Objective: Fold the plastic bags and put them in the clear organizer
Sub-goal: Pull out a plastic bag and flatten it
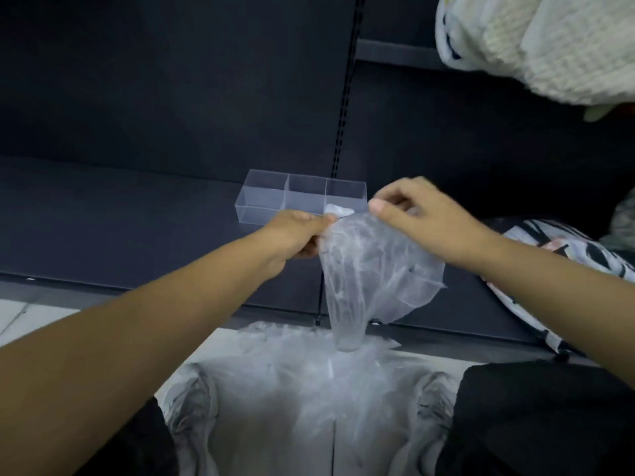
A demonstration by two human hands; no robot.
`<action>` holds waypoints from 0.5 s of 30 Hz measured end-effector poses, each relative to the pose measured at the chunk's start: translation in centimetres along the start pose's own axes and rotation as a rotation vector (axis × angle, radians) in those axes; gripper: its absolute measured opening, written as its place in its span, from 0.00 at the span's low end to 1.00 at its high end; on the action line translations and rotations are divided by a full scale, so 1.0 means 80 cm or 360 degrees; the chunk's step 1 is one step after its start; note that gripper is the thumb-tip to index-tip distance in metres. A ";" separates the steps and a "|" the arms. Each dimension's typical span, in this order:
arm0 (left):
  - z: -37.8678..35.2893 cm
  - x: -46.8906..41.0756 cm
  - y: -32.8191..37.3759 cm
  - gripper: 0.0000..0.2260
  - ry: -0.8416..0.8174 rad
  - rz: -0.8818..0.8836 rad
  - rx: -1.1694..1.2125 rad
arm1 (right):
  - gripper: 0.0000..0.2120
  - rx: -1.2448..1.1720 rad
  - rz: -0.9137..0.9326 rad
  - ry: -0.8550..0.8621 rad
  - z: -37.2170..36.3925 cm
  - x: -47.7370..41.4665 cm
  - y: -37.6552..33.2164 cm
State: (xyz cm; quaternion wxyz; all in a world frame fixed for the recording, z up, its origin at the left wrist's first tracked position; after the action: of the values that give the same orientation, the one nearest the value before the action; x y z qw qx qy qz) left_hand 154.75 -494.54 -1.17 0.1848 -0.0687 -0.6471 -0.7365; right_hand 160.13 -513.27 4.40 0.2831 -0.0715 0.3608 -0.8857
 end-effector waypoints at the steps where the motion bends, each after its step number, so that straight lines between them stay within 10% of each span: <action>1: -0.004 -0.002 0.010 0.12 -0.0011 -0.0015 -0.0027 | 0.22 -0.0022 0.0030 -0.0137 -0.011 0.000 -0.015; 6: 0.002 -0.017 0.037 0.16 0.0003 -0.0063 -0.0150 | 0.01 -0.0135 0.0059 -0.0091 -0.029 -0.032 -0.010; 10: 0.016 -0.029 0.032 0.27 -0.0365 -0.0103 -0.0076 | 0.04 -0.0786 -0.0139 -0.0335 -0.037 -0.059 0.017; 15: 0.022 -0.064 -0.025 0.13 -0.0361 -0.0025 -0.0084 | 0.08 -0.1018 -0.0404 -0.0327 -0.059 -0.085 0.065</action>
State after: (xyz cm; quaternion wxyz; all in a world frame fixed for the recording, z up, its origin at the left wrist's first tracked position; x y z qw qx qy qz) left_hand 158.48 -491.68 -4.50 0.1027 -0.1513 -0.6448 -0.7421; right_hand 166.55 -509.66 -2.07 0.1690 -0.2893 0.5778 -0.7442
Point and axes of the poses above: each hand's wrist, its own x-axis away from the middle knuckle, its own z-axis out of the back of the hand, y = z × x, the point moved 2 cm from there along -x, towards the middle knuckle, and after that the axes turned 1 degree about -x, right-handed, at the moved point
